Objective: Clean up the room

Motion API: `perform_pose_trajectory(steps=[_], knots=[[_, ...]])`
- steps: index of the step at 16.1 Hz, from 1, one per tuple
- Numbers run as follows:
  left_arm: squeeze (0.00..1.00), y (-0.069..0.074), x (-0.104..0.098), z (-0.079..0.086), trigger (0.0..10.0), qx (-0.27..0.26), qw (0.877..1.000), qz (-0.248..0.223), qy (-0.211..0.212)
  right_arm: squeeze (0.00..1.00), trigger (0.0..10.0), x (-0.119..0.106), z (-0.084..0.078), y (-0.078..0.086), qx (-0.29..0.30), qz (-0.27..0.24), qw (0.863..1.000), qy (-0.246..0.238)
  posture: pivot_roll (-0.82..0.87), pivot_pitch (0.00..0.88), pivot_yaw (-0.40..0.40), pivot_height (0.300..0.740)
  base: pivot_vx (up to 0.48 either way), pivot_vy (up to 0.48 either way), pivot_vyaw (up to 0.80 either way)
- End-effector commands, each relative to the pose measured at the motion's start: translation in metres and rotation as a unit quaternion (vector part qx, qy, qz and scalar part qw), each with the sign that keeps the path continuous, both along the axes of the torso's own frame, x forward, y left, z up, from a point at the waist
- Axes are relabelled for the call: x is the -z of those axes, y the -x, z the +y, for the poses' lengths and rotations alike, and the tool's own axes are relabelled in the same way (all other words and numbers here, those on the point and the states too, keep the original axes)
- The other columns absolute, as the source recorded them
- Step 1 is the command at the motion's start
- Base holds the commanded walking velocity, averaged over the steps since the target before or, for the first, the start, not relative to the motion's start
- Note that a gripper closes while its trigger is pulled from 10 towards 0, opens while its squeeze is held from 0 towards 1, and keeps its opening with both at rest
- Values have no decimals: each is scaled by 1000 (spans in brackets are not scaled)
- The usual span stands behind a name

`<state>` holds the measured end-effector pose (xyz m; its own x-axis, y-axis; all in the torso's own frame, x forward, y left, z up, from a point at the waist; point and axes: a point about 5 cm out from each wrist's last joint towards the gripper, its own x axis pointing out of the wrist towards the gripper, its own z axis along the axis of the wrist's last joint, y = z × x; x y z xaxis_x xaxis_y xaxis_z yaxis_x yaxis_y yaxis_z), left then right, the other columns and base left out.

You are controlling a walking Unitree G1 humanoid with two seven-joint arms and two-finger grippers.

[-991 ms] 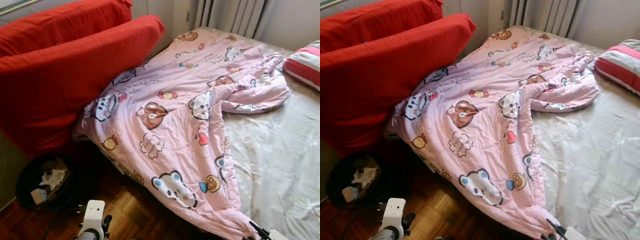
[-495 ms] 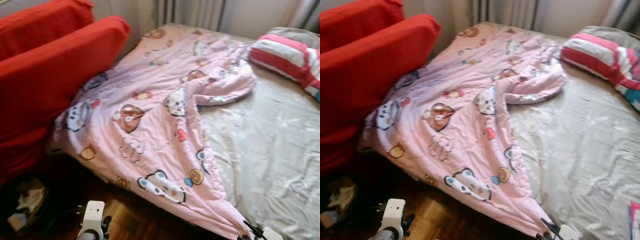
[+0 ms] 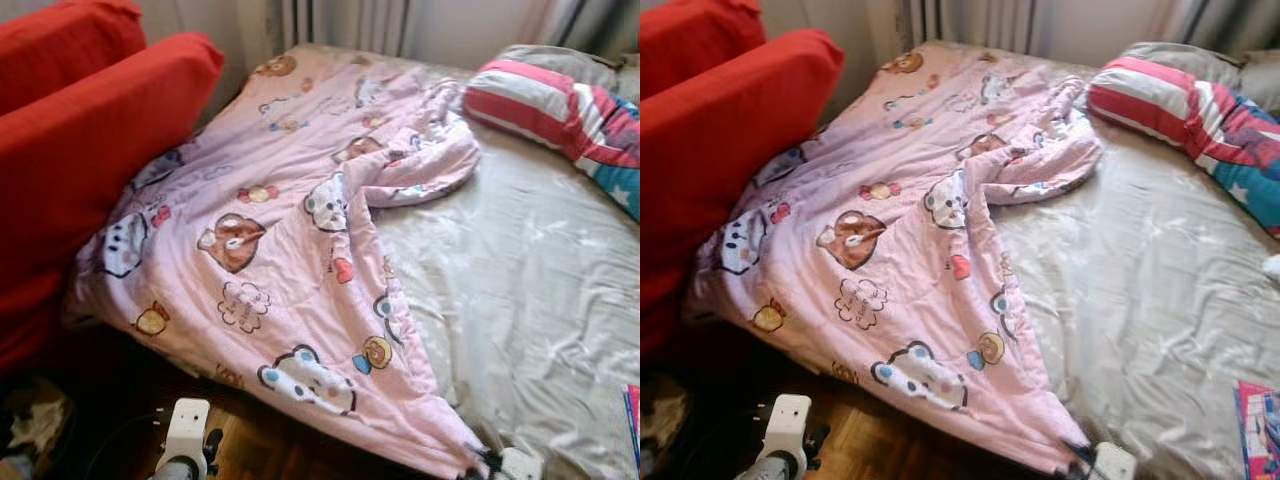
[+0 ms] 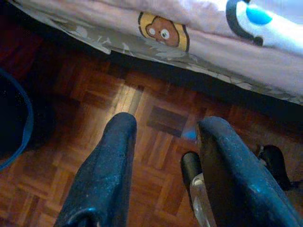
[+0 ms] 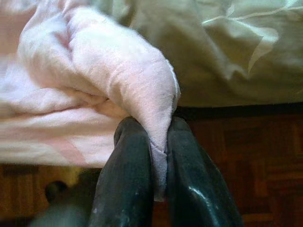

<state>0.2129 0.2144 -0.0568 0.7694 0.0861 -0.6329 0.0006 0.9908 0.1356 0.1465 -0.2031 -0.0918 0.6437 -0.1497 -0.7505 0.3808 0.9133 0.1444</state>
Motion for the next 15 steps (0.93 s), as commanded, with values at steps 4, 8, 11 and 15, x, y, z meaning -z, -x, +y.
perform_pose_trajectory(steps=[4,8,11,15], knots=[[0,13,8,3,10000,1,999,32,-7,0,10000,5,2,10,-16,26,1000,4,77,150,1,740,0,0,0],[0,13,8,3,10000,1,999,32,-7,0,10000,8,1,17,-44,56,997,13,78,149,1,740,0,0,0],[0,13,8,3,10000,1,999,32,-7,0,10000,9,0,19,-41,61,997,13,80,150,2,740,0,0,0],[0,14,8,3,10000,1,999,32,-9,0,10000,10,-1,22,-38,68,997,11,81,151,3,740,0,0,0]])
